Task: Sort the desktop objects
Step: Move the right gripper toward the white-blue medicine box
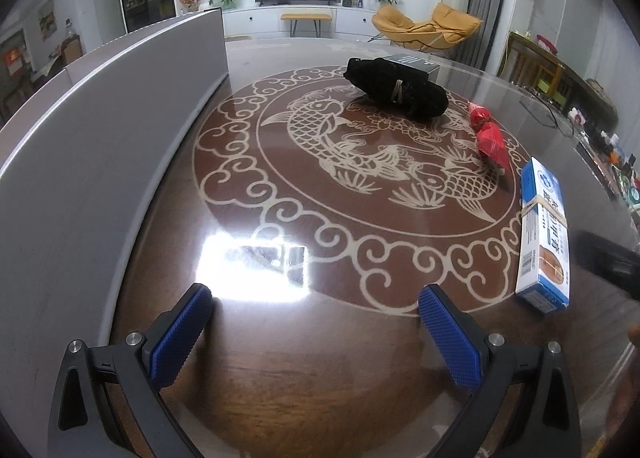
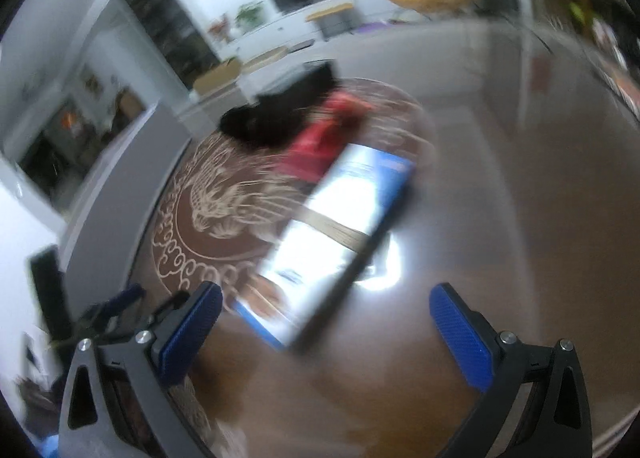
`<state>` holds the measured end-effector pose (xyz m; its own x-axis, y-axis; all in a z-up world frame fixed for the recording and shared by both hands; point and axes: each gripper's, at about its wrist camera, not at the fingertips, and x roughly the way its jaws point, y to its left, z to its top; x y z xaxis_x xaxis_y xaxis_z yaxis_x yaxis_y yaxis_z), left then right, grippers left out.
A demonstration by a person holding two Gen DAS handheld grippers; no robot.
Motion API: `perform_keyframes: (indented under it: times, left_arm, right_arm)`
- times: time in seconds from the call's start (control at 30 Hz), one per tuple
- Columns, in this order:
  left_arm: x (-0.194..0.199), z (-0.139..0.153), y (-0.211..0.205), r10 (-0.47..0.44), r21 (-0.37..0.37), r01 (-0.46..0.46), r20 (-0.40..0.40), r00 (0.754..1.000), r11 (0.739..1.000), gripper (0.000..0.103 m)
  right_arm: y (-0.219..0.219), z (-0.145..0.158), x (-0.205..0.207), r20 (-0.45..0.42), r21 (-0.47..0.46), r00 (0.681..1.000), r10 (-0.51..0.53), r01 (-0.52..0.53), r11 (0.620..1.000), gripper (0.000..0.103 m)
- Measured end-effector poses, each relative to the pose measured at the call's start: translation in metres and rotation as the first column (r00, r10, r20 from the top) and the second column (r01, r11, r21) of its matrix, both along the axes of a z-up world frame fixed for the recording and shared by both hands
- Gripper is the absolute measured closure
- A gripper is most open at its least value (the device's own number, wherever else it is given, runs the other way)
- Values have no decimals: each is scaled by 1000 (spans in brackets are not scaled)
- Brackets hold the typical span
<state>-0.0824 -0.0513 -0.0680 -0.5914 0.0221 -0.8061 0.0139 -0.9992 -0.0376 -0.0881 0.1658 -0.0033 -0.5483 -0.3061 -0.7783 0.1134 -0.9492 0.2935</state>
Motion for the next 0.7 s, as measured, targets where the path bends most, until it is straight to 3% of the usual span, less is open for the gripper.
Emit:
perform_keyframes:
  times: [0.13, 0.17, 0.33, 0.47, 0.6, 0.63, 0.7]
  left_arm:
    - [0, 0, 0, 0, -10, 0, 4, 1000, 1000, 0]
    - [-1, 0, 0, 0, -17, 0, 6, 1000, 1000, 0]
    - [-2, -1, 3, -3, -39, 4, 12, 1000, 999, 0]
    - [-2, -2, 5, -3, -38, 3, 12, 1000, 999, 0]
    - [-2, -2, 5, -3, -38, 3, 12, 1000, 999, 0]
    - [-3, -2, 5, -3, -38, 3, 12, 1000, 999, 0]
    - [-2, -2, 5, -3, -38, 3, 12, 1000, 999, 0]
  right_arm:
    - [-47, -22, -29, 71, 277, 997, -14, -6, 961, 0]
    - [-51, -24, -30, 49, 323, 999, -17, 0, 946, 0]
    - [-47, -22, -32, 31, 309, 999, 21, -30, 951, 0]
    - [-41, -25, -27, -36, 299, 995, 95, -81, 951, 0]
    - [-38, -27, -29, -14, 297, 989, 146, -135, 945, 0]
    - [-37, -28, -29, -20, 295, 989, 144, -132, 946, 3]
    - [-30, -25, -24, -48, 293, 992, 120, -101, 951, 21]
